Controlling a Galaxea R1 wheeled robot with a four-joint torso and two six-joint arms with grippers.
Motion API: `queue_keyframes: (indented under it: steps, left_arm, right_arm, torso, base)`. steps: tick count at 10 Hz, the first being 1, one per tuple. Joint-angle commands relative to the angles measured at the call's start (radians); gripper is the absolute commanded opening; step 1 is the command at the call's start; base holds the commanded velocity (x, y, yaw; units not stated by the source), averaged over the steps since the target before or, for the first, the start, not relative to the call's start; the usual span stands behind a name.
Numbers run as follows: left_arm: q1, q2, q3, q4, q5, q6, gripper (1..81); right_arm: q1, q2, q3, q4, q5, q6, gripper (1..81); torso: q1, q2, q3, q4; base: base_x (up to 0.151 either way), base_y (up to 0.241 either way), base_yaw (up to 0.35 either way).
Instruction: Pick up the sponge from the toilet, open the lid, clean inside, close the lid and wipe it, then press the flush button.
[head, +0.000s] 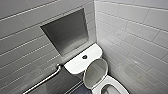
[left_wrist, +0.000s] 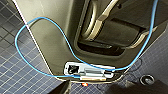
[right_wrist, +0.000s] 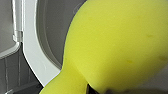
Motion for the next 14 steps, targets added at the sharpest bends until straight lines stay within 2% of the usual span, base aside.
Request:
queue_keyframes:
  steps: [1,4,7,8,12,14]
  left_arm:
    - [0.023,-0.006,0.000,-0.011,0.089,0.003,81.1]
    - [0.023,-0.006,0.000,-0.011,0.089,0.003,81.1]
    - [0.023,-0.006,0.000,-0.011,0.092,0.003,81.1]
    - [0.023,-0.009,-0.002,-0.011,0.087,0.003,81.1]
    - [0.003,-0.023,-0.002,-0.009,0.086,0.003,81.1]
    - [-0.012,-0.036,-0.002,-0.009,0.086,0.002,81.1]
  right_arm:
    - [0.006,-0.076,0.093,-0.022,0.004,0.003,1.0]
    - [-0.032,-0.228,0.223,-0.007,0.057,0.002,1.0]
    - [-0.107,-0.329,0.236,0.023,0.139,0.002,1.0]
    - [-0.141,-0.348,0.225,0.023,0.145,0.002,1.0]
    - [-0.327,-0.285,0.044,-0.003,0.148,-0.006,1.0]
    - [-0.411,-0.211,-0.060,-0.077,0.148,-0.006,1.0]
  torso:
    - [0.000,0.000,0.000,0.000]
    - [0.000,0.000,0.000,0.000]
    - [0.000,0.000,0.000,0.000]
    - [0.000,0.000,0.000,0.000]
    - [0.000,0.000,0.000,0.000]
    - [0.000,0.000,0.000,0.000]
  base:
    - [0.000,0.000,0.000]
    - [0.000,0.000,0.000]
    - [0.000,0.000,0.000]
    - [0.000,0.000,0.000]
    - [0.000,0.000,0.000]
    - [0.000,0.000,0.000]
